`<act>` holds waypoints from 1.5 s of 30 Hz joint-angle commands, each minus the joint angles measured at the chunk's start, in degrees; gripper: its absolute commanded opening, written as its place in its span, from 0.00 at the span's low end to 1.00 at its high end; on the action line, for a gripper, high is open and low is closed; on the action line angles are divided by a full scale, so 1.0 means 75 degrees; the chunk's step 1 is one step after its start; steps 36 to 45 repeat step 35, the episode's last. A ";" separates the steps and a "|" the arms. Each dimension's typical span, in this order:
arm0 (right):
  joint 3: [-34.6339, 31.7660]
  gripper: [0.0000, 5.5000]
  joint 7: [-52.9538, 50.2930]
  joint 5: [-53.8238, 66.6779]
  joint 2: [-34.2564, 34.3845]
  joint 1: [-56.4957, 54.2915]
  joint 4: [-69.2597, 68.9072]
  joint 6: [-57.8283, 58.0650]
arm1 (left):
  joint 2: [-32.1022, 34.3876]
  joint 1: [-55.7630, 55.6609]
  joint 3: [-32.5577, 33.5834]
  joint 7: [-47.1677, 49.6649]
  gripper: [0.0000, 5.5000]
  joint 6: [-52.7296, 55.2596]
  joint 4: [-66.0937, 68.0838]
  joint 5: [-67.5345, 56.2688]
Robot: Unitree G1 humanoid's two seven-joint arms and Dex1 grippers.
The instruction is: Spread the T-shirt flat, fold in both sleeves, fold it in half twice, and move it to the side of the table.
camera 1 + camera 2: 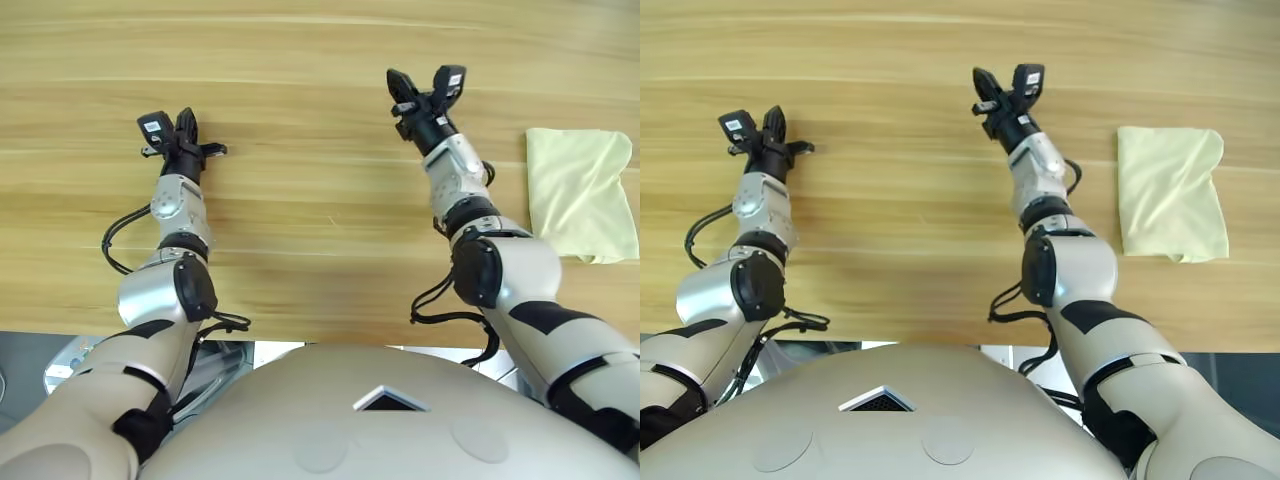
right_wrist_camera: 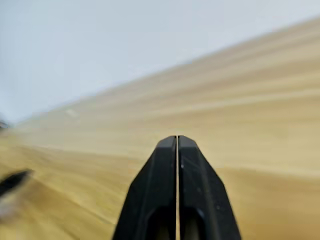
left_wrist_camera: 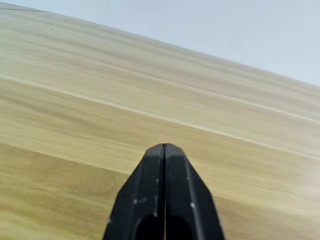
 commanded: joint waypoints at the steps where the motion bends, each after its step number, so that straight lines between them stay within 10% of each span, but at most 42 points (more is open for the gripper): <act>1: 0.1562 0.01 -0.3145 -0.2379 0.0053 0.0232 0.0236 -0.0034 | -0.0005 0.0073 0.0103 0.0252 0.00 0.0239 0.0089 -0.0006; 7: 0.4168 0.01 -0.7196 -0.5873 -0.0433 0.0420 0.0402 0.1069 | -0.0007 0.0144 0.0214 0.0533 0.00 0.0507 0.0118 -0.0055; 45: 0.4180 0.01 -0.8398 -0.6622 -0.0926 0.0894 0.0506 0.2476 | -0.0064 0.0393 -0.1469 0.2644 0.00 0.1910 0.0320 0.2054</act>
